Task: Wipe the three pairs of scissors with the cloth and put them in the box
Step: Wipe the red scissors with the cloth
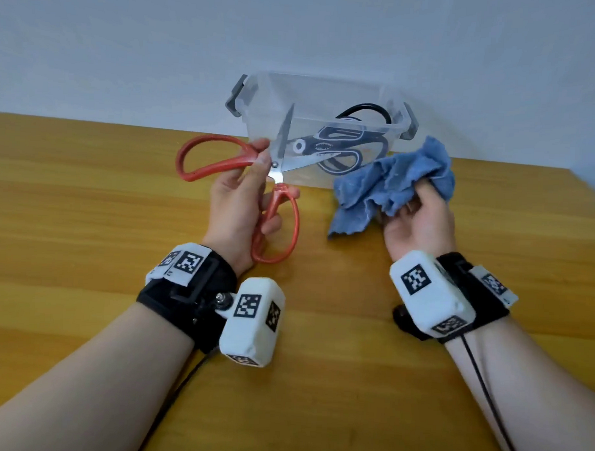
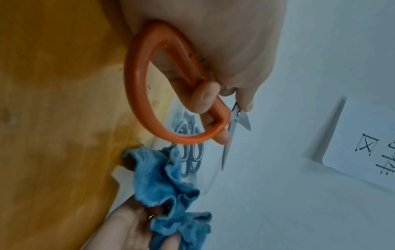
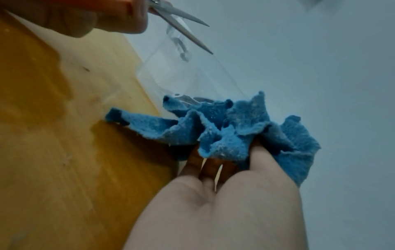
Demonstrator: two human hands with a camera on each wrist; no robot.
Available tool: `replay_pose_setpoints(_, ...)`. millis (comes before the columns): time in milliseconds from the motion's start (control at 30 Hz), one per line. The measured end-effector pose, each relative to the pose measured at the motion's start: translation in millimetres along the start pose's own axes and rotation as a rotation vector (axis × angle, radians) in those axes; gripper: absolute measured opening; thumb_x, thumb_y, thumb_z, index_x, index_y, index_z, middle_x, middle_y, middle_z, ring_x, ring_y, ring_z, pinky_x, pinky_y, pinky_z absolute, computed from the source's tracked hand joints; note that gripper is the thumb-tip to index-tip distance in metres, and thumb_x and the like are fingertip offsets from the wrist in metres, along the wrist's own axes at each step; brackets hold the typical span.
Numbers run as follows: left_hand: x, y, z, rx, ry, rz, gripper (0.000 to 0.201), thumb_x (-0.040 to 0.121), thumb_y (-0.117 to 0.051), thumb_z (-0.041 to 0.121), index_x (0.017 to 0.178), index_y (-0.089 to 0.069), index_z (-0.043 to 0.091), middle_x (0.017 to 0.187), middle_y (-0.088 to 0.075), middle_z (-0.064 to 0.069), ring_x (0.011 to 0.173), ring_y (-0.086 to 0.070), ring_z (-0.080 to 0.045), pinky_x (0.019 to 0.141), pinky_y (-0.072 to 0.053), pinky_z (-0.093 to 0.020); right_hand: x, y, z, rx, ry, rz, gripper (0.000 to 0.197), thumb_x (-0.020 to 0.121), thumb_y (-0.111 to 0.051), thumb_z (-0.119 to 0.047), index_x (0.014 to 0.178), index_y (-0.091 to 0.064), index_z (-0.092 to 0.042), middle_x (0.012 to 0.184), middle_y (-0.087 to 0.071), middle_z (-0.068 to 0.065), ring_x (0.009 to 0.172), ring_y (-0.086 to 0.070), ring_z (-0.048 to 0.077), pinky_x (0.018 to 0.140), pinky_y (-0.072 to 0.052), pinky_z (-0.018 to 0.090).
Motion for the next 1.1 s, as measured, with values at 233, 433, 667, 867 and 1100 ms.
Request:
replay_pose_setpoints(233, -6.5, -18.5, -13.2, 0.045, 0.14, -0.223, 0.028, 0.106, -0.051, 0.019, 0.132, -0.059, 0.012, 0.084, -0.069, -0.009, 0.058, -0.07, -0.017, 0.029, -0.026, -0.015, -15.6, -35.2, 16.5, 0.024, -0.217, -0.347, 0.028, 0.097, -0.048, -0.023, 0.113, -0.066, -0.009, 0.122, -0.065, 0.016, 0.117, -0.06, 0.033, 0.09, -0.052, 0.038)
replay_pose_setpoints(433, -7.7, -20.7, -19.6, 0.234, 0.129, -0.234, 0.035, 0.105, -0.05, 0.007, 0.137, -0.058, 0.014, 0.077, -0.066, -0.014, 0.053, -0.064, -0.024, 0.031, -0.028, -0.017, -30.3, -48.6, 38.4, -0.338, -0.265, -0.521, 0.019, 0.078, -0.069, -0.002, 0.083, -0.06, 0.014, 0.083, -0.06, 0.037, 0.08, -0.06, 0.044, 0.081, -0.049, 0.053)
replay_pose_setpoints(667, -0.7, -8.7, -10.0, 0.261, -0.004, -0.081, 0.021, 0.103, -0.055, 0.005, 0.119, -0.069, 0.007, 0.07, -0.048, -0.021, 0.028, -0.035, -0.016, 0.03, -0.029, -0.017, -39.4, -47.2, 41.3, -0.575, -0.146, -0.608, 0.019, 0.089, -0.06, 0.01, 0.095, -0.073, -0.002, 0.088, -0.076, 0.013, 0.082, -0.074, 0.022, 0.073, -0.059, 0.029)
replay_pose_setpoints(867, -2.4, -4.9, -3.4, 0.169, 0.028, -0.07, 0.01, 0.104, -0.058, 0.014, 0.104, -0.068, 0.011, 0.072, -0.065, -0.013, 0.048, -0.064, -0.017, 0.03, -0.028, -0.017, -17.9, -36.8, 24.1, -0.265, -0.181, -0.429, 0.02, 0.082, -0.073, -0.014, 0.097, -0.069, -0.002, 0.097, -0.064, 0.023, 0.084, -0.07, 0.026, 0.072, -0.058, 0.035)
replay_pose_setpoints(1100, -5.3, -10.3, -3.9, 0.099, 0.073, -0.158, 0.02, 0.104, -0.057, 0.013, 0.118, -0.07, 0.014, 0.094, -0.066, -0.011, 0.06, -0.07, -0.02, 0.029, -0.027, -0.017, -7.1, -31.6, 13.4, -0.078, -0.21, -0.391, 0.025, 0.095, -0.055, -0.02, 0.079, -0.074, -0.015, 0.078, -0.069, 0.004, 0.081, -0.067, 0.019, 0.085, -0.046, 0.033)
Point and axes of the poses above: each hand's wrist, its own x-axis towards the middle knuckle, its own y-axis out of the back of the hand, z = x × y, the point moved 9 cm from there along x, towards the middle knuckle
